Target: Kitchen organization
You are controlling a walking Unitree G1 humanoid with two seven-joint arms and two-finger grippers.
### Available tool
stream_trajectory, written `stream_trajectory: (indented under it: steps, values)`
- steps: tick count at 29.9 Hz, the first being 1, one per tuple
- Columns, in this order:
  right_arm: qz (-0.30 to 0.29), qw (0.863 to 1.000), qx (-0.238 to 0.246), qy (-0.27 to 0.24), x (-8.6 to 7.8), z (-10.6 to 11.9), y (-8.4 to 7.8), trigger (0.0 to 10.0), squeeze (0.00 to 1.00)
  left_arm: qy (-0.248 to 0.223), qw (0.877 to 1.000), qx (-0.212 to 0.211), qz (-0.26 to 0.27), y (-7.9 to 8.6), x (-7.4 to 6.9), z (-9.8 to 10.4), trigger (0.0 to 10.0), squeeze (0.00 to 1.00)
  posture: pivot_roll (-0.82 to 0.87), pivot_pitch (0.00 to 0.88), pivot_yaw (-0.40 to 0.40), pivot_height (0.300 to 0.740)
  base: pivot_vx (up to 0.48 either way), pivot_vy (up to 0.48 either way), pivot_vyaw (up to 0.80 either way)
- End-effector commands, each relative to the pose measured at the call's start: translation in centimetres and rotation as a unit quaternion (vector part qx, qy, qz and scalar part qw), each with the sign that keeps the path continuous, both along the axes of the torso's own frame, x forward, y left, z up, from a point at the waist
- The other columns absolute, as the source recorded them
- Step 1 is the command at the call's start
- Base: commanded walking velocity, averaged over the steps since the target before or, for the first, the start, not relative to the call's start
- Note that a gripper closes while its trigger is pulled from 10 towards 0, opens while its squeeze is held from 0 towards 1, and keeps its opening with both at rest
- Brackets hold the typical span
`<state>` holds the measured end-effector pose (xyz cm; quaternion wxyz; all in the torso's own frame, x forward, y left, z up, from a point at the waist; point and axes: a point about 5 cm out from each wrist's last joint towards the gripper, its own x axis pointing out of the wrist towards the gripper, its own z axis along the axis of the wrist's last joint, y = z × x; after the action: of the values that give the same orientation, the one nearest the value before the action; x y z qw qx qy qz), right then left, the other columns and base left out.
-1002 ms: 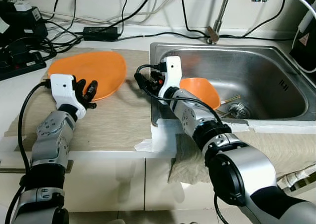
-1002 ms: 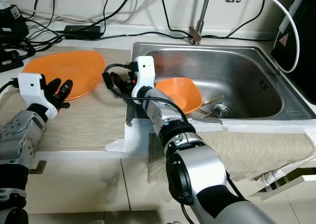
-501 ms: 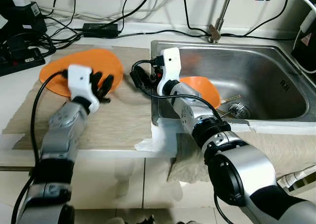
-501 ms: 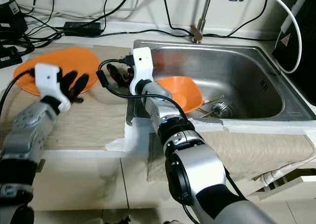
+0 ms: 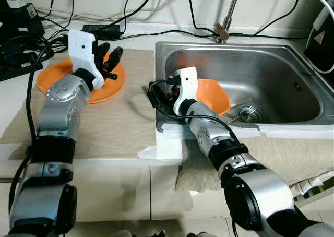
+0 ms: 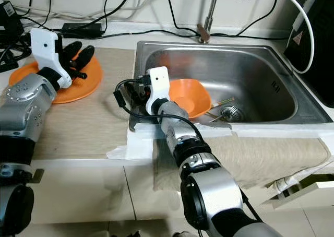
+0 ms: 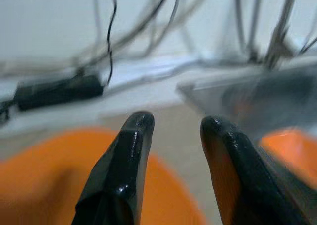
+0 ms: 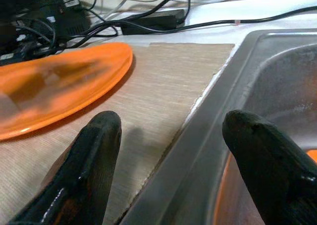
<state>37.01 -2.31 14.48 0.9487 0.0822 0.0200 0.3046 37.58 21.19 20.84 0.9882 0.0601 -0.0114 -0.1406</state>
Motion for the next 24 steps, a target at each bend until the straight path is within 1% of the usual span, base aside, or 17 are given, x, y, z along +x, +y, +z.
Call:
stream_trajectory:
  steps: [1, 4, 5, 9, 11, 12, 13, 15, 16, 18, 21, 24]
  values:
    - [0.006, 1.0, 0.017, -0.005, -0.6, -0.1, 0.9, 10.0, 0.0, 0.024, 0.999, 0.024, 0.017, 0.8, 0.6, -0.3, 10.0, 0.0, 0.09, 0.0, -0.024, 0.74, 0.0, 0.0, 0.0]
    - [0.005, 1.0, 0.02, -0.013, -0.6, 0.2, 0.7, 10.0, 0.0, 0.032, 0.999, 0.034, 0.022, 1.1, 0.8, -0.4, 10.0, 0.0, 0.09, 0.0, -0.024, 0.74, 0.0, 0.0, 0.0]
    - [-0.001, 0.999, 0.025, -0.029, -0.5, 0.6, 0.2, 10.0, 0.0, 0.043, 0.997, 0.048, 0.032, 1.5, 1.1, -0.7, 10.0, 0.0, 0.08, 0.0, -0.023, 0.74, 0.0, 0.0, 0.0]
    - [-0.011, 0.998, 0.029, -0.049, -0.6, 1.2, -0.5, 10.0, 0.0, 0.056, 0.996, 0.056, 0.04, 2.0, 1.4, -0.9, 10.0, 0.0, 0.08, 0.0, -0.02, 0.74, 0.0, 0.0, 0.0]
    - [-0.023, 0.997, 0.035, -0.059, -0.6, 1.6, -1.5, 10.0, 0.0, 0.059, 0.995, 0.069, 0.05, 2.4, 1.6, -0.7, 10.0, 0.0, 0.06, 0.0, -0.015, 0.74, 0.0, 0.0, 0.0]
    - [-0.023, 0.997, 0.035, -0.059, -0.6, 1.6, -1.5, 10.0, 0.0, 0.059, 0.995, 0.069, 0.05, 2.4, 1.6, -0.7, 10.0, 0.0, 0.06, 0.0, -0.015, 0.74, 0.0, 0.0, 0.0]
    - [-0.035, 0.997, 0.036, -0.063, -0.6, 1.7, -2.4, 10.0, 0.0, 0.061, 0.993, 0.081, 0.06, 2.9, 1.9, -0.3, 10.0, 0.0, 0.06, 0.0, -0.013, 0.74, 0.0, 0.0, 0.0]
    - [-0.042, 0.997, 0.035, -0.061, -0.6, 1.6, -2.8, 10.0, 0.0, 0.062, 0.992, 0.088, 0.067, 3.2, 2.1, 0.0, 10.0, 0.0, 0.05, 0.0, -0.01, 0.74, 0.0, 0.0, 0.0]
    - [-0.042, 0.997, 0.035, -0.061, -0.6, 1.6, -2.8, 10.0, 0.0, 0.062, 0.992, 0.088, 0.067, 3.2, 2.1, 0.0, 10.0, 0.0, 0.05, 0.0, -0.01, 0.74, 0.0, 0.0, 0.0]
    - [-0.049, 0.996, 0.034, -0.06, -0.8, 1.6, -3.3, 10.0, 0.0, 0.064, 0.99, 0.106, 0.073, 3.5, 2.4, 0.6, 10.0, 0.0, 0.05, 0.0, -0.006, 0.74, 0.0, 0.0, 0.0]
    - [-0.051, 0.996, 0.034, -0.062, -1.0, 1.7, -3.3, 10.0, 0.0, 0.067, 0.989, 0.108, 0.075, 3.7, 2.4, 0.8, 10.0, 0.0, 0.05, 0.0, -0.003, 0.74, 0.0, 0.0, 0.0]
    - [-0.055, 0.996, 0.035, -0.063, -1.3, 1.8, -3.4, 10.0, 0.0, 0.072, 0.987, 0.12, 0.083, 3.9, 2.6, 0.9, 10.0, 0.0, 0.04, 0.0, 0.006, 0.74, 0.0, 0.0, 0.0]
